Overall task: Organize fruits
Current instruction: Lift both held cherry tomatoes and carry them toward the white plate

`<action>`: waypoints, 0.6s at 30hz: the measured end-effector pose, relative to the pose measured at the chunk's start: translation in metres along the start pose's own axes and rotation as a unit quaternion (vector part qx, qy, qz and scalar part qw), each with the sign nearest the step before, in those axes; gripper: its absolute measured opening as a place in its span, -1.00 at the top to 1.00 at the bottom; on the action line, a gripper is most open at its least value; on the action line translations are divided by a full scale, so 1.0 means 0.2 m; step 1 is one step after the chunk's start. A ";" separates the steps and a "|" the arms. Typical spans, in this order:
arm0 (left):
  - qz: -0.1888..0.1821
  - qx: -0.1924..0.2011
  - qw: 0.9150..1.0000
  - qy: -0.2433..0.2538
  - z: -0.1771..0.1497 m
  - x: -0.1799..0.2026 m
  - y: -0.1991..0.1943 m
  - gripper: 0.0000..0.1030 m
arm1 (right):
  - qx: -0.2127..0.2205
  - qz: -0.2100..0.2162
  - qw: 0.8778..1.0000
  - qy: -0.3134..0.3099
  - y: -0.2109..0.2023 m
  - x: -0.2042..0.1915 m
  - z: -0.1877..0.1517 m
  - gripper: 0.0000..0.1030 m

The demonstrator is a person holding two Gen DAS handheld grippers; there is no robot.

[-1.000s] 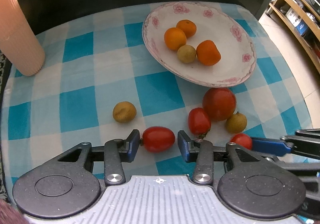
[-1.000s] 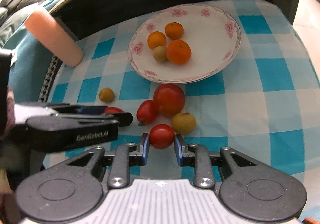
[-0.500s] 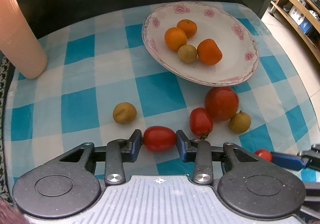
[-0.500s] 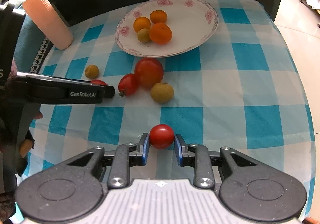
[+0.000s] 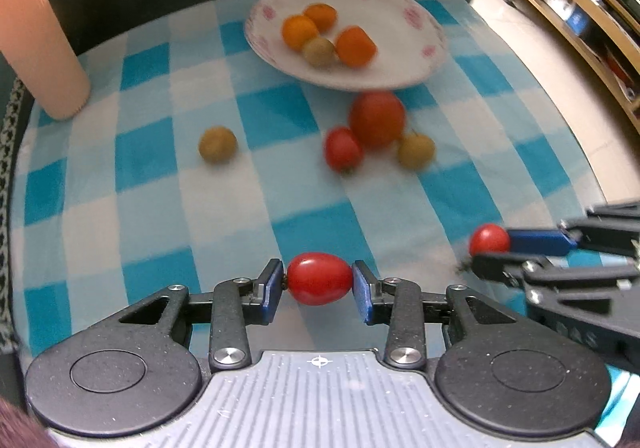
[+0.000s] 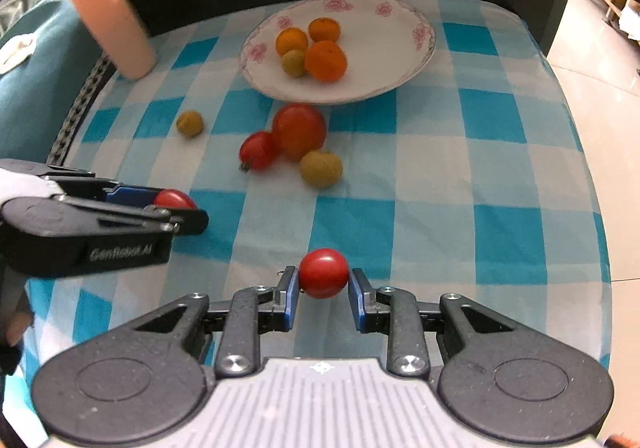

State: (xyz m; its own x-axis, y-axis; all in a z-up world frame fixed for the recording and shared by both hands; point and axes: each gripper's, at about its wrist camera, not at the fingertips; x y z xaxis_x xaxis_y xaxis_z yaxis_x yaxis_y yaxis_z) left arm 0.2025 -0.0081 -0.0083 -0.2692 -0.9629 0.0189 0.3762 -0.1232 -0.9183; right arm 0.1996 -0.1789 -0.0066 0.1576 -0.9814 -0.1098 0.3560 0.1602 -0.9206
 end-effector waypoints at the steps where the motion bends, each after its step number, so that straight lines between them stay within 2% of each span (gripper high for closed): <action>1: -0.002 -0.002 1.000 0.004 -0.02 0.01 -0.01 0.11 | -0.003 -0.002 1.000 -0.003 0.00 -0.01 -0.01 0.21; 11: 0.003 -0.013 1.000 0.017 -0.09 0.03 0.03 0.09 | -0.005 -0.023 0.999 -0.029 0.03 -0.06 -0.05 0.20; 18: 0.001 -0.016 1.000 0.026 -0.07 0.04 0.07 -0.28 | -0.008 -0.009 1.000 -0.017 0.05 -0.03 -0.04 0.20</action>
State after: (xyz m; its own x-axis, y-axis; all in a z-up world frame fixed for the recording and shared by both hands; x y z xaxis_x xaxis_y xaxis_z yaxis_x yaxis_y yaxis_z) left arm 0.1920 -0.0148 -0.0265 -0.3142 -0.9493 -0.0021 0.3492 -0.1135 -0.9302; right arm 0.1942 -0.1730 -0.0187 0.1816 -0.9801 -0.0800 0.3445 0.1396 -0.9284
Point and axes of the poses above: each gripper's, at about its wrist camera, not at the fingertips, and y roughly the way its jaws point, x to its right, z to its top, and after that the axes turned 1 degree about -x, right-handed
